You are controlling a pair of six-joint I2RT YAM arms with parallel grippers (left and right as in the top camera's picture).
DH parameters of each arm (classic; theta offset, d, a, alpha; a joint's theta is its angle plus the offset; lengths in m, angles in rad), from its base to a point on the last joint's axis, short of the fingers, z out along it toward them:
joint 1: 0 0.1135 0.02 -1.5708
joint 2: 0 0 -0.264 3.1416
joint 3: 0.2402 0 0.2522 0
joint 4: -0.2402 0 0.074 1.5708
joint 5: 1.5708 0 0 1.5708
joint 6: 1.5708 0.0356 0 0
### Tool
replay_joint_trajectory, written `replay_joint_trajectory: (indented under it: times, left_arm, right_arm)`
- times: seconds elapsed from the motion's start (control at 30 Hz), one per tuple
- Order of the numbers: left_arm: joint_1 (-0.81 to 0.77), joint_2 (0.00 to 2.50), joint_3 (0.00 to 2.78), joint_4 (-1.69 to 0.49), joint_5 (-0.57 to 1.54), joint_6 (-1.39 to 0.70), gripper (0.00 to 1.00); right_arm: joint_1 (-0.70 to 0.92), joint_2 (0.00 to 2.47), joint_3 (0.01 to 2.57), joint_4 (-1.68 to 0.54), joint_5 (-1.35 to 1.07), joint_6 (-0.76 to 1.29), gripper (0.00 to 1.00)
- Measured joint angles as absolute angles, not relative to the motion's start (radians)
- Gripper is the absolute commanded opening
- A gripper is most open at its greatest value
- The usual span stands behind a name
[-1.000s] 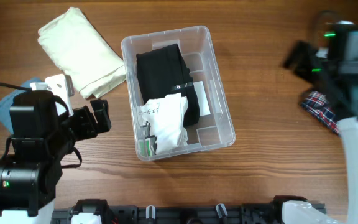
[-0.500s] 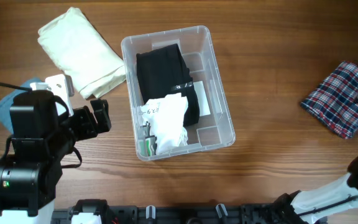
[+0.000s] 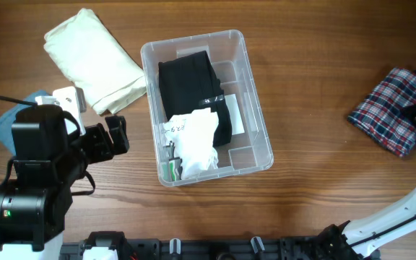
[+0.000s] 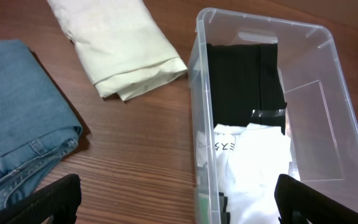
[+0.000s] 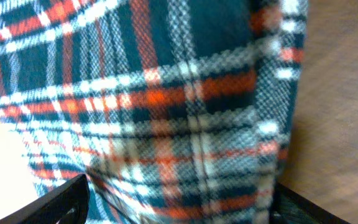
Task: Pack container
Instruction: 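Move the right gripper to the plaid shirt and grasp it, then carry the plaid shirt into the bin's right side and release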
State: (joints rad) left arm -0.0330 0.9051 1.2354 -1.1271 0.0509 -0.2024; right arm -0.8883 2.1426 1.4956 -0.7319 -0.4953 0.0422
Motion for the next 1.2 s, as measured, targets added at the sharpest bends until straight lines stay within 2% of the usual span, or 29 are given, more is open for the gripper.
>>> replay_joint_trajectory:
  times: [0.03, 0.07, 0.37, 0.53, 0.7, 0.9, 1.03, 1.2]
  left_arm:
    - [-0.033, 0.905, 1.235, -1.127, 0.051, -0.203, 1.00]
    - [-0.033, 0.905, 1.235, -1.127, 0.051, -0.202, 1.00]
    - [-0.033, 0.905, 1.235, -1.127, 0.051, -0.203, 1.00]
    - [-0.033, 0.905, 1.235, -1.127, 0.051, -0.203, 1.00]
    - [-0.033, 0.905, 1.235, -1.127, 0.051, -0.202, 1.00]
    - [-0.033, 0.905, 1.235, -1.128, 0.051, -0.202, 1.00]
    - [-0.033, 0.905, 1.235, -1.129, 0.051, -0.203, 1.00]
    - [-0.033, 0.905, 1.235, -1.130, 0.051, -0.203, 1.00]
  right_arm:
    - [-0.888, 2.151, 1.493, -0.720, -0.521, 0.042, 0.16]
    - [-0.888, 2.175, 1.486, -0.714, -0.579, 0.037, 0.04]
    - [-0.870, 2.151, 1.459, -0.714, -0.883, 0.027, 0.04]
    - [-0.766, 1.826, 1.450, -0.706, -0.915, 0.030, 0.04]
    - [-0.542, 1.496, 1.450, -0.711, -0.917, 0.036, 0.04]
    - [-0.155, 1.168, 1.450, -0.800, -0.719, 0.051, 0.04]
    - [0.104, 1.181, 1.450, -0.858, -0.615, 0.051, 0.04]
    - [0.329, 1.378, 1.449, -0.936, -0.572, -0.028, 0.04]
